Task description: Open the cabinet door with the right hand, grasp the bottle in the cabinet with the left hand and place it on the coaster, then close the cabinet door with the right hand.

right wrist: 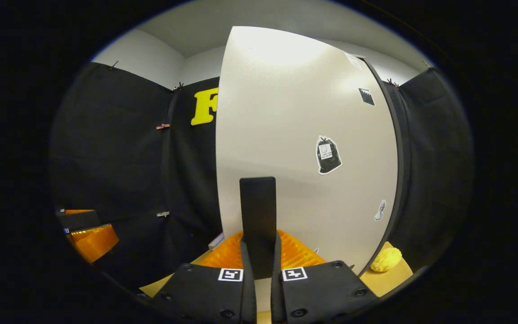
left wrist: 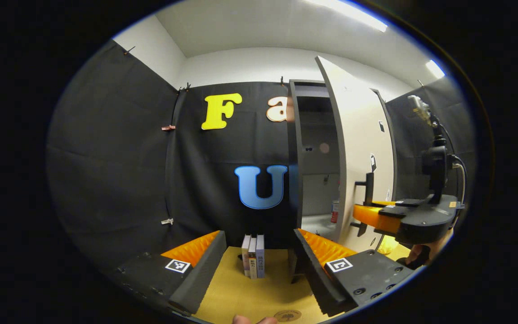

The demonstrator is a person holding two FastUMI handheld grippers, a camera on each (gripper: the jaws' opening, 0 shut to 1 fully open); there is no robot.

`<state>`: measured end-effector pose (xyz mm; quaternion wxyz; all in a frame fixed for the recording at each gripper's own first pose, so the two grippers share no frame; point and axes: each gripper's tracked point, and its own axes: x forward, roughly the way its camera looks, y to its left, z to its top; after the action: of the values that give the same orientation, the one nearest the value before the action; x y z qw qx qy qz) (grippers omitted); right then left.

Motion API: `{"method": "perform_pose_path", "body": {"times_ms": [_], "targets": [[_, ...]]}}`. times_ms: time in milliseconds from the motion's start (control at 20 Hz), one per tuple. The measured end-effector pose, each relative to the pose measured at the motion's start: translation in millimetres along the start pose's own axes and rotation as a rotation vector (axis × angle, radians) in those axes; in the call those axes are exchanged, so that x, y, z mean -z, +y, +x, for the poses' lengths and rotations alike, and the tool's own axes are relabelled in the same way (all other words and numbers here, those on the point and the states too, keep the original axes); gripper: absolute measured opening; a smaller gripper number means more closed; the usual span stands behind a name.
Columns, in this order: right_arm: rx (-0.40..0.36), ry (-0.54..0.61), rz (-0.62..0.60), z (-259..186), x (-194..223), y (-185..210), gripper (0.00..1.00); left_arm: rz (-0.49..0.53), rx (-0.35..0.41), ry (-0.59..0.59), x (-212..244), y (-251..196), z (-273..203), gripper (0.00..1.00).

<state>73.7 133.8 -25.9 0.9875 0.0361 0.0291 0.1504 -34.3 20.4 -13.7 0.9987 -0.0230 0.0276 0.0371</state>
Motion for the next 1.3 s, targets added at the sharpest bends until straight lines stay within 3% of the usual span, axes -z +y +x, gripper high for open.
{"method": "perform_pose_path", "body": {"times_ms": [400,600,800,1300], "targets": [[0.021,0.006,0.015,-75.0,-9.5,-46.5,0.16,0.016,0.040,-0.013,-9.1,-32.2,-1.4,0.94],[0.076,0.016,-0.029,-108.7,-11.9,-76.1,0.16,0.021,0.063,-0.020,-10.7,-51.1,2.2,0.94],[0.120,0.030,0.006,-136.4,-16.6,-110.6,0.16,0.017,0.091,-0.030,-13.7,-72.1,6.4,0.94],[0.259,0.029,-0.009,-178.5,-21.5,-187.2,0.15,0.007,0.155,-0.029,-15.4,-118.4,12.8,0.94]]}}
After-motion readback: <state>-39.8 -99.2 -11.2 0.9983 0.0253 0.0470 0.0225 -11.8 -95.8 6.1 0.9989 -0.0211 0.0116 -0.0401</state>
